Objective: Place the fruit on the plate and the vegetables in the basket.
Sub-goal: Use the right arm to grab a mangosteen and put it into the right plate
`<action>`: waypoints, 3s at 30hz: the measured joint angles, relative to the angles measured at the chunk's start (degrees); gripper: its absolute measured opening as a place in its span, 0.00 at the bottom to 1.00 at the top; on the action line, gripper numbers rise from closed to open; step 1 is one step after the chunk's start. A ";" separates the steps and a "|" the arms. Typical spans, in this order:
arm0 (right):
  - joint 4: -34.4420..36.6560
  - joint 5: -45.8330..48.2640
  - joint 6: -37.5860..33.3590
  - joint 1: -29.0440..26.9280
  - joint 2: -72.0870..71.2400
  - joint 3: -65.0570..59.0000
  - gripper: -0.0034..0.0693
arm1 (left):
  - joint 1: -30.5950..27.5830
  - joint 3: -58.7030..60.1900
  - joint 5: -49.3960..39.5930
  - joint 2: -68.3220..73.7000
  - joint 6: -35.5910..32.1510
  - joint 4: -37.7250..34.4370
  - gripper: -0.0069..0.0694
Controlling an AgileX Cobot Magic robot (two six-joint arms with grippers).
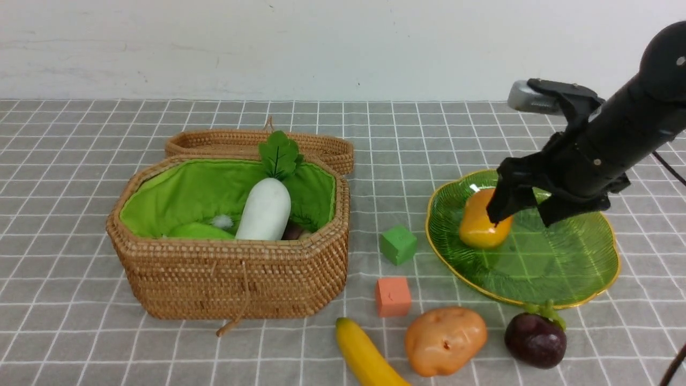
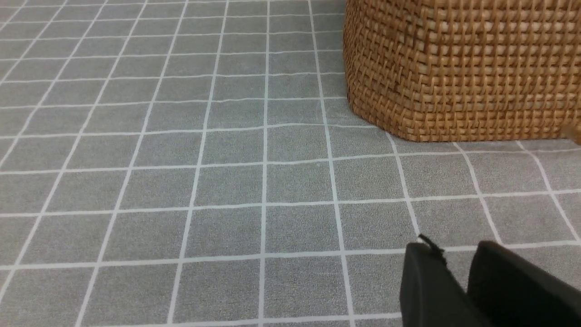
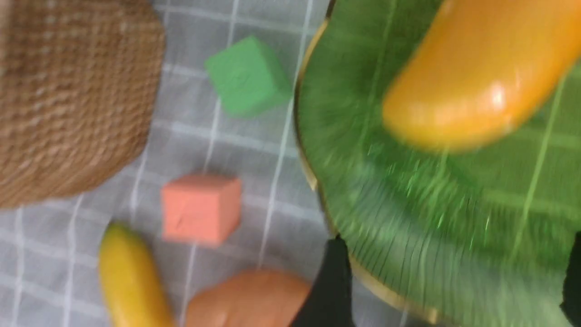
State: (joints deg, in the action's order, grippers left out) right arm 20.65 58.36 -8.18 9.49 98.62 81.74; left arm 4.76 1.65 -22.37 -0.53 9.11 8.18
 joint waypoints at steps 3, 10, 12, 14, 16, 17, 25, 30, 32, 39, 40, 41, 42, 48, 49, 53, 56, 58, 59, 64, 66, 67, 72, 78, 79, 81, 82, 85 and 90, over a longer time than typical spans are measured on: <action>-1.35 3.76 2.54 1.69 -2.59 -2.07 0.86 | 0.00 0.00 0.00 0.00 0.00 0.05 0.29; -4.09 1.46 14.02 3.88 -9.40 -15.80 0.85 | 0.00 0.00 0.00 0.00 0.00 0.11 0.31; -4.78 -3.95 19.38 3.88 -11.20 -21.11 0.85 | 0.00 0.00 0.00 0.00 0.00 0.11 0.31; -4.89 -7.79 22.59 3.88 -11.43 -23.87 0.85 | 0.00 0.00 0.00 0.00 0.00 0.11 0.31; -4.89 -11.63 24.80 3.88 -11.08 -27.27 0.85 | 0.00 0.00 0.00 0.00 0.00 0.11 0.32; -4.89 -12.34 25.04 3.88 -10.96 -27.55 0.85 | 0.00 0.00 0.00 0.00 0.00 0.11 0.32; -5.54 -20.25 25.14 3.88 -7.79 -32.48 0.79 | 0.00 0.00 0.00 0.00 0.00 0.11 0.33; -5.93 -19.73 22.78 3.88 -8.05 -32.48 0.64 | 0.00 0.00 0.00 0.00 0.00 0.11 0.34; -6.05 -19.06 21.36 3.93 -8.70 -32.48 0.45 | 0.00 0.00 0.00 0.00 0.00 0.11 0.34; -6.18 -15.76 17.63 3.93 -14.21 -32.48 0.03 | 0.00 0.00 0.00 0.00 0.00 0.11 0.35; -6.18 -15.37 17.52 3.93 -15.38 -32.48 0.02 | 0.00 0.00 0.00 0.00 0.00 0.11 0.35; -6.18 -14.38 17.52 3.93 -16.95 -32.48 0.02 | 0.00 0.00 0.00 0.00 0.00 0.11 0.35; -6.18 -14.09 17.52 3.93 -17.35 -32.48 0.02 | 0.00 0.00 0.00 0.00 0.00 0.11 0.35; -7.08 -11.26 20.06 3.93 -21.27 -32.48 0.08 | 0.00 0.00 0.00 0.00 0.00 0.11 0.36; -7.97 -11.10 20.89 3.93 -21.40 -32.48 0.13 | 0.00 0.00 0.00 0.00 0.00 0.11 0.36; -11.92 -11.72 24.58 3.93 -21.40 -32.66 0.40 | 0.00 0.00 0.00 0.00 0.00 0.11 0.36; -12.48 -12.91 25.37 3.93 -21.40 -32.66 0.57 | 0.00 0.00 0.00 0.00 0.00 0.11 0.37; -12.42 -15.32 25.19 3.93 -21.35 -32.66 0.84 | 0.00 0.00 0.00 0.00 0.00 0.11 0.37; -12.42 -16.24 24.63 3.93 -21.35 -32.66 0.90 | 0.00 0.00 0.00 0.00 0.00 0.11 0.37; -11.62 -19.67 21.41 3.93 -20.12 -32.66 0.97 | 0.00 0.00 0.00 0.00 0.00 0.11 0.38; -10.61 -21.19 19.89 3.93 -18.24 -32.66 0.97 | 0.00 0.00 0.00 0.00 0.00 0.11 0.38; -10.31 -22.16 18.96 3.93 -16.51 -32.66 0.95 | 0.00 0.00 0.00 0.00 0.00 0.11 0.38; -10.22 -25.96 15.49 3.93 -10.01 -32.66 0.88 | 0.00 0.00 0.00 0.00 0.00 0.11 0.39; -9.19 -26.04 10.20 3.93 -7.16 -32.39 0.77 | 0.00 0.00 0.00 0.00 0.00 0.11 0.39; -8.97 -24.95 9.80 3.93 -7.50 -32.39 0.77 | 0.00 0.00 0.00 0.00 0.00 0.11 0.39; -7.94 -21.59 9.05 3.93 -8.62 -32.39 0.77 | 0.00 0.00 0.00 0.00 0.00 0.11 0.40; -6.82 -18.83 8.19 3.93 -10.12 -32.39 0.77 | 0.00 0.00 0.00 0.00 0.00 0.11 0.40; -3.27 -14.81 5.24 3.93 -14.60 -31.70 0.77 | 0.00 0.00 0.00 0.00 0.00 0.11 0.40; -2.46 -14.68 0.89 3.97 -17.98 -25.13 0.77 | 0.00 0.00 0.00 0.00 0.00 0.11 0.40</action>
State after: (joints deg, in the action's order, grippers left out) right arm 18.19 43.68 -7.30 13.46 80.64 56.61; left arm 4.76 1.65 -22.37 -0.53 9.11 8.29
